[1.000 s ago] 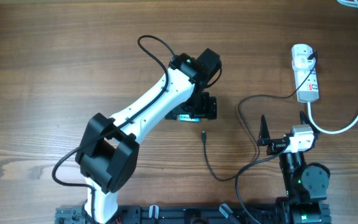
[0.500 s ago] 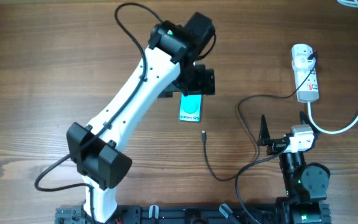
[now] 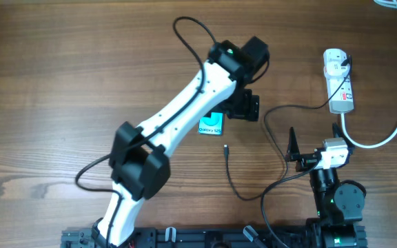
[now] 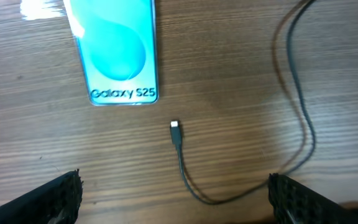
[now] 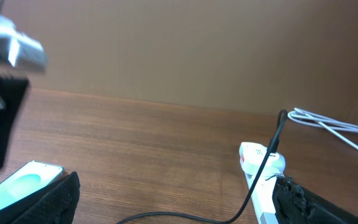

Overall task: Plug charger to phone and switch on socket
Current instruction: 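Lower the open left gripper over the phone's top edge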

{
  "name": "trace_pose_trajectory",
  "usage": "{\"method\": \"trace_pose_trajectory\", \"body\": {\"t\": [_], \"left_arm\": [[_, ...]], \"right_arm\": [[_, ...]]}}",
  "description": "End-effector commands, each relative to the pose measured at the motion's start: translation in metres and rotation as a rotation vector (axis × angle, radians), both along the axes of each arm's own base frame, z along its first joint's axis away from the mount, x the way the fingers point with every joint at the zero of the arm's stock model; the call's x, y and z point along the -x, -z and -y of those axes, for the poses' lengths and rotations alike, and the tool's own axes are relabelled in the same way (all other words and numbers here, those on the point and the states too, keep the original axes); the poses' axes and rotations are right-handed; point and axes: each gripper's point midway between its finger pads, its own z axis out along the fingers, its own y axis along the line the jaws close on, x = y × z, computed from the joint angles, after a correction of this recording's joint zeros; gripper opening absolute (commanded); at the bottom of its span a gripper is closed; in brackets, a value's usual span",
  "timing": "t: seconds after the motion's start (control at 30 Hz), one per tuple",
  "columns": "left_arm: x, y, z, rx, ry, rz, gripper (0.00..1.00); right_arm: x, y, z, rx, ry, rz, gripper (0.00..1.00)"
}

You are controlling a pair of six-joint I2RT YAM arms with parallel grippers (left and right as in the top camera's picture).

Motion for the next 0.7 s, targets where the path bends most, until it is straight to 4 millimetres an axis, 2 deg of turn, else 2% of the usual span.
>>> {"method": "trace_pose_trajectory", "body": {"t": [0.0,0.3,0.67], "left_arm": [[-0.006,0.021,0.006,-0.020,0.012,-0.006,1.00],[-0.018,0.042,0.018,-0.001,0.009,0.013,1.00],[-0.025,0.045,0.025,0.023,-0.043,0.035,1.00]], "right_arm": [[0.000,-0.001,-0.002,0.008,-0.013,0.006,1.00],[0.000,-0.001,-0.002,0.009,-0.013,0.006,1.00],[0.000,-0.001,-0.002,0.008,-0.013,0.006,1.00]]}}
